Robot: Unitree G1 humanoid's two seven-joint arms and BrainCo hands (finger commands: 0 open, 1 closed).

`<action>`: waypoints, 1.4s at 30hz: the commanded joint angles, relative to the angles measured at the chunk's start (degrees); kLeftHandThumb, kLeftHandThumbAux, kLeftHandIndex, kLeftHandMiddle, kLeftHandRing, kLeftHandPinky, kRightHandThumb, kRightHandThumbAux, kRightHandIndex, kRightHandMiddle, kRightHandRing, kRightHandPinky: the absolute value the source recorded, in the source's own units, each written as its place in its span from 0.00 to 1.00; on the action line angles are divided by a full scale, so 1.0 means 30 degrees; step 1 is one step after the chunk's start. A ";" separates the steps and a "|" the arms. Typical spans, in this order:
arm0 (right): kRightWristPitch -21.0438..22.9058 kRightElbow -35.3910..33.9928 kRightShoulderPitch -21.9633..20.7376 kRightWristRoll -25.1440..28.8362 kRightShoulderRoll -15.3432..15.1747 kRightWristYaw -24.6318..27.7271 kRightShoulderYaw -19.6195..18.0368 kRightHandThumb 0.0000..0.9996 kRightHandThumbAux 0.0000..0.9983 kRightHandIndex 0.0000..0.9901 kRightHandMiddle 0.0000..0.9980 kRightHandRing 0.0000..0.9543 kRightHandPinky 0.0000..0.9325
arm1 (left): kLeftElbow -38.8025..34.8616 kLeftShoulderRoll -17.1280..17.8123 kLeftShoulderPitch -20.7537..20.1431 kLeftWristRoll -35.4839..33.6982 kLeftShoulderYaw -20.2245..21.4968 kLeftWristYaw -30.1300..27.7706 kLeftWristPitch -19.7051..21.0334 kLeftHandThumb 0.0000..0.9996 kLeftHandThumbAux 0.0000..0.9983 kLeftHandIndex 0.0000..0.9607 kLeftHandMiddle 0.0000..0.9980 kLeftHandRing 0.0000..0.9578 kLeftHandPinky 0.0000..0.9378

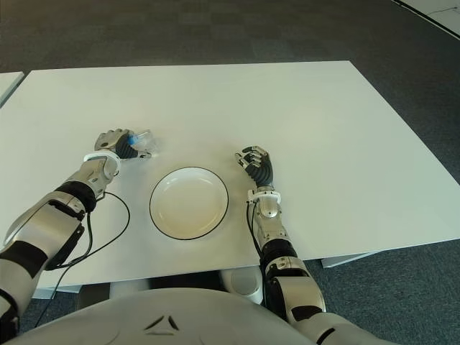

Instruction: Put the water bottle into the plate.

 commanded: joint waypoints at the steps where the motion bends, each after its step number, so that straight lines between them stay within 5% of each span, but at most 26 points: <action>1: 0.1577 0.1593 0.1498 0.0140 0.0052 0.0003 -0.0030 0.71 0.73 0.44 0.66 0.69 0.71 | 0.0598 -0.0464 0.1496 -0.0145 -0.0057 -0.1266 0.0693 0.85 0.67 0.41 0.55 0.90 0.93; 22: 0.1827 0.1612 0.1423 0.0411 0.0064 0.0299 -0.0206 0.71 0.73 0.44 0.66 0.69 0.70 | -0.0873 0.0391 0.1975 -0.0627 0.1199 0.2075 -0.1035 0.85 0.67 0.42 0.55 0.90 0.92; 33: 0.1715 0.1643 0.1418 0.0374 -0.0016 0.0382 -0.0212 0.71 0.73 0.44 0.67 0.69 0.71 | -0.6340 0.1505 0.3070 -0.0289 0.1704 0.2434 -0.0637 0.85 0.67 0.42 0.55 0.91 0.91; 42: 0.1641 0.1675 0.1412 0.0366 -0.0059 0.0390 -0.0210 0.71 0.73 0.44 0.66 0.69 0.70 | -1.3214 0.2657 0.5492 0.0760 0.2422 0.2249 0.0574 0.85 0.67 0.41 0.55 0.90 0.89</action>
